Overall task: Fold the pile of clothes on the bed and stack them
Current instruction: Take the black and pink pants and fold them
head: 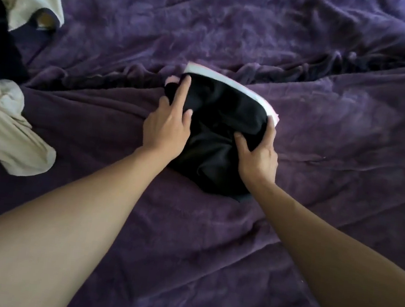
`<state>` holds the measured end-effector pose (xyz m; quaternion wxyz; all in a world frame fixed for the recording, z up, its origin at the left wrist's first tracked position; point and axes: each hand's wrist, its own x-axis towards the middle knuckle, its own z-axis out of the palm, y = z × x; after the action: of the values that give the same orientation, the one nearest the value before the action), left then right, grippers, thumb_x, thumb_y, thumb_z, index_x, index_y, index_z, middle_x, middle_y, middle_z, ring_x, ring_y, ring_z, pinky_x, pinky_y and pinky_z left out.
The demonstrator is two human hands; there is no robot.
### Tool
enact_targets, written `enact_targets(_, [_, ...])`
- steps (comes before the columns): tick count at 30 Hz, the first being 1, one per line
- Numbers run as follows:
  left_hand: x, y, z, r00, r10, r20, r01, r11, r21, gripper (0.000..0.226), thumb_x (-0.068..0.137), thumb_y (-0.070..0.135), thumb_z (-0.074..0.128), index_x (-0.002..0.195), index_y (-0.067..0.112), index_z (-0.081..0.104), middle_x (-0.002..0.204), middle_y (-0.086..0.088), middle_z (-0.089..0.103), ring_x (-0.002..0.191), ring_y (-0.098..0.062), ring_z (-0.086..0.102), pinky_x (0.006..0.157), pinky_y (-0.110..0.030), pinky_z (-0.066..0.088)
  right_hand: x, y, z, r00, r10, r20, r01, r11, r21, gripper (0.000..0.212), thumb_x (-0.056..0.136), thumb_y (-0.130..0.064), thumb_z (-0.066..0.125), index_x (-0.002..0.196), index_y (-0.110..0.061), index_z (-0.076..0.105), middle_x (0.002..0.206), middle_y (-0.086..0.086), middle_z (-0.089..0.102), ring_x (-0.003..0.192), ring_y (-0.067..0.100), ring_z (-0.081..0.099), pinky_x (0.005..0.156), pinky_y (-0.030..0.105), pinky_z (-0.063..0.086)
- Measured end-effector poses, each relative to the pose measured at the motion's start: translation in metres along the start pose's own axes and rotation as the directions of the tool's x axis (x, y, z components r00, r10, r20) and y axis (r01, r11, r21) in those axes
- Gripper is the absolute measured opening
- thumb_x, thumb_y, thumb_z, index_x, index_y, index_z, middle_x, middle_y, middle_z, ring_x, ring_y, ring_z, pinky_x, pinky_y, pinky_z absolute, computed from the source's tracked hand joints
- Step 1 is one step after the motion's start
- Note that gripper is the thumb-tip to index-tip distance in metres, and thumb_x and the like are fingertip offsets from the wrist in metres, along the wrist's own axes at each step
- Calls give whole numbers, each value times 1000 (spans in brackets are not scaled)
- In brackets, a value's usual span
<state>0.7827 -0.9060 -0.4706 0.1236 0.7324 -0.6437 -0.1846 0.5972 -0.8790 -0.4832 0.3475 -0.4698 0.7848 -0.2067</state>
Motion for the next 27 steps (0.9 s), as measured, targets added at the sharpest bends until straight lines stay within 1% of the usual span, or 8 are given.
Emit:
enact_targets(3, [-34,7,-6,998,46,47,-50,995,85,51,100,30,40,148,39,27,125,-18,49,80,-45,59,65,-46,45,-23,13,-23,995,-102,9,103,992,-77,73,88,-53,56,145,-48,10,131,8,57,113,37,55,94,45,41])
enact_targets(6, [-84,28,-10,985,46,164,-74,983,167,46,100,28,42,143,40,37,121,-14,50,76,-41,61,65,-44,46,-52,35,-56,991,-122,58,132,970,-205,71,89,-51,55,146,-49,11,123,11,58,103,40,59,86,45,46])
enact_targets(9, [-137,54,-10,959,42,281,-115,962,249,45,101,30,37,144,40,33,126,-8,48,80,-33,65,67,-41,48,-90,64,-91,987,-115,115,149,927,-345,68,90,-50,55,148,-43,20,113,9,58,93,41,62,77,43,49])
enact_targets(12, [-182,87,-10,935,41,352,-140,955,260,45,101,32,35,145,38,32,132,-7,46,82,-30,66,67,-39,48,-129,91,-131,986,-88,141,139,901,-411,64,91,-50,53,148,-43,25,115,8,57,89,41,63,73,43,49])
enact_targets(14, [-208,113,-13,922,59,382,-177,943,282,44,101,35,34,145,37,32,128,-5,49,82,-28,66,67,-38,47,-150,108,-160,988,-57,145,117,888,-445,62,92,-52,51,148,-43,24,115,6,55,88,39,64,72,42,49])
enact_targets(17, [-244,154,-15,907,106,407,-250,914,320,43,101,38,33,144,37,34,126,-4,51,80,-26,67,64,-37,47,-174,135,-205,989,-19,147,88,874,-477,60,93,-56,45,147,-45,21,118,3,54,91,36,63,74,41,49])
enact_targets(21, [-286,222,-15,912,147,383,-293,887,358,42,101,39,34,143,37,35,127,-4,51,78,-24,68,63,-36,49,-196,171,-272,991,-29,130,87,879,-469,60,94,-56,41,148,-45,18,123,2,53,93,35,64,75,42,50])
enact_targets(27, [-333,338,-20,929,214,302,-308,900,309,41,101,36,38,142,34,40,141,-8,45,75,-22,69,63,-32,52,-218,209,-388,997,-68,45,80,894,-441,61,94,-55,41,148,-45,15,125,0,51,93,31,65,75,39,50])
